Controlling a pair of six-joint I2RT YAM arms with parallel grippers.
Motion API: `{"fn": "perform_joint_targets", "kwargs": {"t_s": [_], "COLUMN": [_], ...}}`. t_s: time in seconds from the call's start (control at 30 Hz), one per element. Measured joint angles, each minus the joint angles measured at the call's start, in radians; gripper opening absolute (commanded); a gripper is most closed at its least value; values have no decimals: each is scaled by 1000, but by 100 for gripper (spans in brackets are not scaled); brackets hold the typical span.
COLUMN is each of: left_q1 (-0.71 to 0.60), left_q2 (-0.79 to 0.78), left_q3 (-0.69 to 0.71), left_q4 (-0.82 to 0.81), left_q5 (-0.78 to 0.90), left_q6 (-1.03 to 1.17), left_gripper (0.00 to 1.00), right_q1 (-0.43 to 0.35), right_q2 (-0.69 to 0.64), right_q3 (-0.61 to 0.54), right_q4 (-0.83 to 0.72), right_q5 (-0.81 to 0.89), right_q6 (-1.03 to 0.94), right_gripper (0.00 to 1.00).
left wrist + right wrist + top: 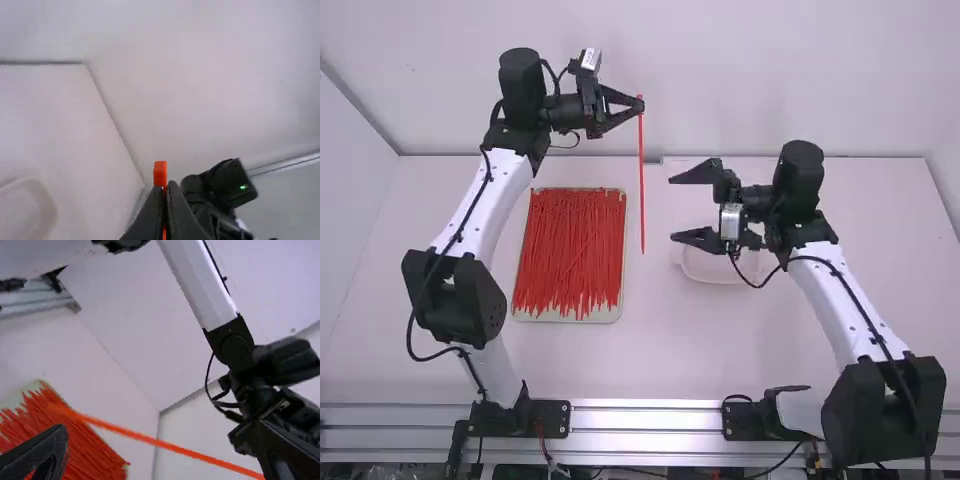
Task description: Fasten the cable tie
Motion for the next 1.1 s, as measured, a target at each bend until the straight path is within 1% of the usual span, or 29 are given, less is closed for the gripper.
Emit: {"fn": "perform_joint_targets", "kwargs": {"t_s": [0.17, 0.23, 0.37, 0.5, 0.53, 0.57, 0.67, 0.7, 0.77, 0.8, 0.83, 0.87, 0.93, 1.0, 1.1], "left_q1": [0, -3, -13, -34, -40, -41, -53, -54, -54, -54, -54, -53, -54, -56, -57], "left_q2": [0, 0, 0, 0, 0, 0, 0, 0, 0, 0, 0, 0, 0, 0, 0], "left_q3": [0, 0, 0, 0, 0, 0, 0, 0, 0, 0, 0, 0, 0, 0, 0], "left_q4": [-50, -71, -98, -98, -101, -103, -105, -105, -105, -105, -106, -111, -121, -121, -121], "left_q5": [-1, -5, -14, -21, -21, -21, -26, -29, -38, -46, -47, -55, -62, -65, -84], "left_q6": [-81, -104, -123, -127, -127, -127, -127, -127, -127, -127, -127, -127, -127, -127, -127], "left_gripper": [2, 2, 2, 2, 2, 2, 2, 2, 2, 2, 2, 2, 2, 2, 2], "right_q1": [1, 10, 33, 44, 43, 43, 47, 48, 53, 52, 52, 52, 54, 55, 55], "right_q2": [0, 0, 0, 0, 0, 0, 0, 0, 0, 0, 0, 0, 0, 0, 0], "right_q3": [-38, -60, -80, -80, -80, -80, -80, -80, -80, -80, -80, -80, -80, -80, -80], "right_q4": [0, 0, -1, 19, 28, 31, 49, 56, 69, 74, 76, 75, 76, 79, 88], "right_q5": [-7, -8, -8, -8, -8, -8, -8, -8, -9, -9, -9, -10, -8, -8, -9], "right_q6": [-192, -298, -410, -464, -470, -473, -486, -489, -492, -493, -494, -494, -495, -498, -498], "right_gripper": [98, 99, 99, 98, 95, 95, 81, 77, 74, 68, 68, 65, 56, 51, 50]}}
